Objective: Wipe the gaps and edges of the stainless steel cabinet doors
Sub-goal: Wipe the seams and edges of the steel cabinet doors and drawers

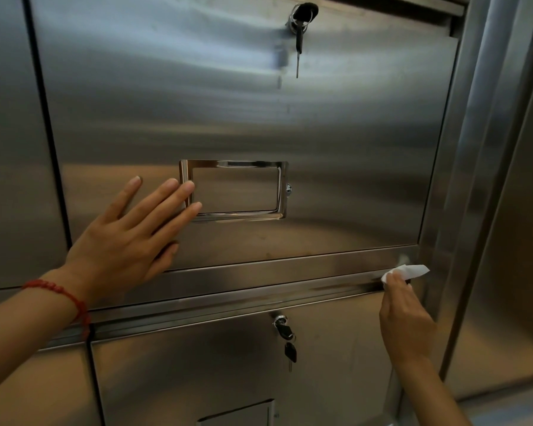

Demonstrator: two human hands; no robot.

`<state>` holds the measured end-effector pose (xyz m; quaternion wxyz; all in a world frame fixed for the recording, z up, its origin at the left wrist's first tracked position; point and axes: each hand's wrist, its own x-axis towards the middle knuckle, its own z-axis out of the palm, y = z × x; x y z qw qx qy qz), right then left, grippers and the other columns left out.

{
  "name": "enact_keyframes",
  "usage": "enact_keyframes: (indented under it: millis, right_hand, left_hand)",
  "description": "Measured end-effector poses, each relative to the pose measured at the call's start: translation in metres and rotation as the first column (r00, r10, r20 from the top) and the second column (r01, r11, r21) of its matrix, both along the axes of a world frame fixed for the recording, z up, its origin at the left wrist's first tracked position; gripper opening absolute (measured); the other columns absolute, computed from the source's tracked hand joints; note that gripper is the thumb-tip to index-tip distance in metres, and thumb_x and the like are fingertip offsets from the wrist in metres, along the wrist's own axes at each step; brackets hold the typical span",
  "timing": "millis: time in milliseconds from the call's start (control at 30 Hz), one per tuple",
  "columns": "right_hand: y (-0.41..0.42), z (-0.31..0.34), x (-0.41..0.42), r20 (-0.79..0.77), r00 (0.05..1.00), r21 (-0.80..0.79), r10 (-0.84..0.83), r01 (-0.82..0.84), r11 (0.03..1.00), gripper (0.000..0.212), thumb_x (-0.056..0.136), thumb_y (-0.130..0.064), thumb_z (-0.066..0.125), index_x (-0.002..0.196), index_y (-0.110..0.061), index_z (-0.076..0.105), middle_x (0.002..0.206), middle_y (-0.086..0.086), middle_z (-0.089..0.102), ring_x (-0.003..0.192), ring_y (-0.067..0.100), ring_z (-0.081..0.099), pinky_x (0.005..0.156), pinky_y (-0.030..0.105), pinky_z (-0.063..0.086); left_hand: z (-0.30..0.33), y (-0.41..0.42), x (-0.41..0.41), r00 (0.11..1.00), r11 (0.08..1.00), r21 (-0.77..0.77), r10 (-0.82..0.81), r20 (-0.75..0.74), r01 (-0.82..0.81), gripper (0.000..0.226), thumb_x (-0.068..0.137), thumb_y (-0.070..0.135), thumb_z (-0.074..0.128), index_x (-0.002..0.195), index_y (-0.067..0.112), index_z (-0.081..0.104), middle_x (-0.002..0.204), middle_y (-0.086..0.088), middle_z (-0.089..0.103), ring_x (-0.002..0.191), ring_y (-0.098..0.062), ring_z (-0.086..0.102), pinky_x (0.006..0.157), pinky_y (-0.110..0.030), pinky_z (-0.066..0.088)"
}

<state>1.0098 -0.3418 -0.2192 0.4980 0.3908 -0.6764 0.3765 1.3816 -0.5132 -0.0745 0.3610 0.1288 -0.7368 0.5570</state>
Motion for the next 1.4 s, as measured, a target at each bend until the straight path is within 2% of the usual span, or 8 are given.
enact_keyframes:
  millis: [267, 400, 500, 600, 733, 933, 1233, 1400]
  right_hand:
    - [-0.01, -0.011, 0.016, -0.016, 1.0, 0.016, 0.024, -0.024, 1.0, 0.023, 0.08, 0.006, 0.065, 0.102, 0.014, 0.066, 0.097, 0.03, 0.067, 0.08, 0.041, 0.069, 0.063, 0.052, 0.055]
    - [-0.012, -0.01, 0.036, -0.054, 0.997, -0.009, 0.055, -0.055, 0.998, 0.044, 0.101, -0.012, 0.031, 0.1, 0.013, 0.067, 0.1, 0.028, 0.067, 0.084, 0.039, 0.069, 0.067, 0.049, 0.055]
    - [-0.014, -0.009, 0.049, -0.038, 0.998, 0.008, 0.048, -0.048, 0.999, 0.02, 0.084, 0.003, 0.06, 0.1, 0.014, 0.067, 0.1, 0.029, 0.067, 0.085, 0.04, 0.069, 0.069, 0.05, 0.054]
    - [-0.016, -0.008, 0.06, -0.011, 0.998, 0.039, 0.067, -0.066, 0.997, 0.035, 0.066, 0.011, 0.078, 0.099, 0.013, 0.068, 0.1, 0.029, 0.067, 0.086, 0.039, 0.068, 0.069, 0.051, 0.054]
    - [-0.021, -0.008, 0.076, -0.064, 0.997, -0.016, 0.054, -0.055, 0.998, 0.018, 0.089, 0.005, 0.055, 0.099, 0.011, 0.069, 0.101, 0.026, 0.067, 0.088, 0.037, 0.068, 0.074, 0.048, 0.053]
    - [-0.031, -0.012, 0.093, -0.107, 0.991, -0.023, 0.081, -0.084, 0.996, 0.029, 0.088, -0.005, 0.047, 0.1, 0.008, 0.07, 0.104, 0.023, 0.068, 0.095, 0.032, 0.068, 0.084, 0.045, 0.05]
    - [-0.03, -0.008, 0.095, -0.01, 0.991, -0.004, 0.132, -0.132, 0.991, 0.048, 0.054, 0.012, 0.084, 0.099, 0.01, 0.07, 0.103, 0.024, 0.068, 0.094, 0.034, 0.068, 0.078, 0.047, 0.054]
    - [-0.034, -0.014, 0.11, -0.073, 0.981, -0.007, 0.182, -0.183, 0.983, 0.023, 0.088, -0.005, 0.056, 0.102, 0.007, 0.07, 0.108, 0.022, 0.067, 0.097, 0.033, 0.067, 0.083, 0.045, 0.053]
  left_hand:
    - [0.0, 0.001, 0.0, 1.0, 1.0, 0.01, 0.002, 0.002, -0.002, 0.057, 0.094, 0.031, 0.035, 0.146, 0.008, 0.031, 0.153, -0.017, 0.025, 0.14, -0.032, 0.024, 0.112, -0.053, 0.018]
    - [0.0, 0.001, 0.0, 1.0, 1.0, 0.005, -0.002, -0.001, 0.002, 0.057, 0.094, 0.031, 0.036, 0.146, 0.008, 0.031, 0.152, -0.017, 0.026, 0.14, -0.031, 0.024, 0.112, -0.053, 0.019]
    - [0.0, 0.001, -0.001, 1.0, 1.0, 0.005, -0.003, 0.002, 0.003, 0.057, 0.094, 0.031, 0.036, 0.145, 0.008, 0.032, 0.152, -0.017, 0.026, 0.14, -0.031, 0.024, 0.112, -0.053, 0.019]
    - [0.0, 0.001, -0.001, 1.0, 1.0, 0.004, -0.005, -0.001, 0.005, 0.056, 0.094, 0.031, 0.036, 0.145, 0.008, 0.032, 0.152, -0.017, 0.026, 0.14, -0.031, 0.024, 0.112, -0.053, 0.019]
    - [0.0, 0.001, -0.001, 1.0, 1.0, 0.013, -0.013, -0.003, 0.013, 0.056, 0.094, 0.03, 0.035, 0.145, 0.008, 0.032, 0.152, -0.017, 0.026, 0.14, -0.031, 0.024, 0.112, -0.053, 0.02]
    - [0.001, 0.001, 0.0, 1.0, 1.0, 0.013, -0.015, 0.001, 0.015, 0.055, 0.095, 0.03, 0.034, 0.145, 0.008, 0.033, 0.152, -0.017, 0.027, 0.14, -0.031, 0.026, 0.112, -0.053, 0.019]
    - [0.0, 0.002, 0.0, 1.0, 1.0, 0.014, -0.014, 0.003, 0.014, 0.055, 0.095, 0.03, 0.034, 0.145, 0.007, 0.033, 0.151, -0.018, 0.028, 0.14, -0.031, 0.026, 0.111, -0.054, 0.022]
    - [0.0, 0.003, 0.001, 1.0, 0.999, 0.027, -0.019, 0.003, 0.019, 0.055, 0.095, 0.03, 0.035, 0.145, 0.008, 0.033, 0.151, -0.018, 0.027, 0.14, -0.031, 0.025, 0.11, -0.054, 0.023]
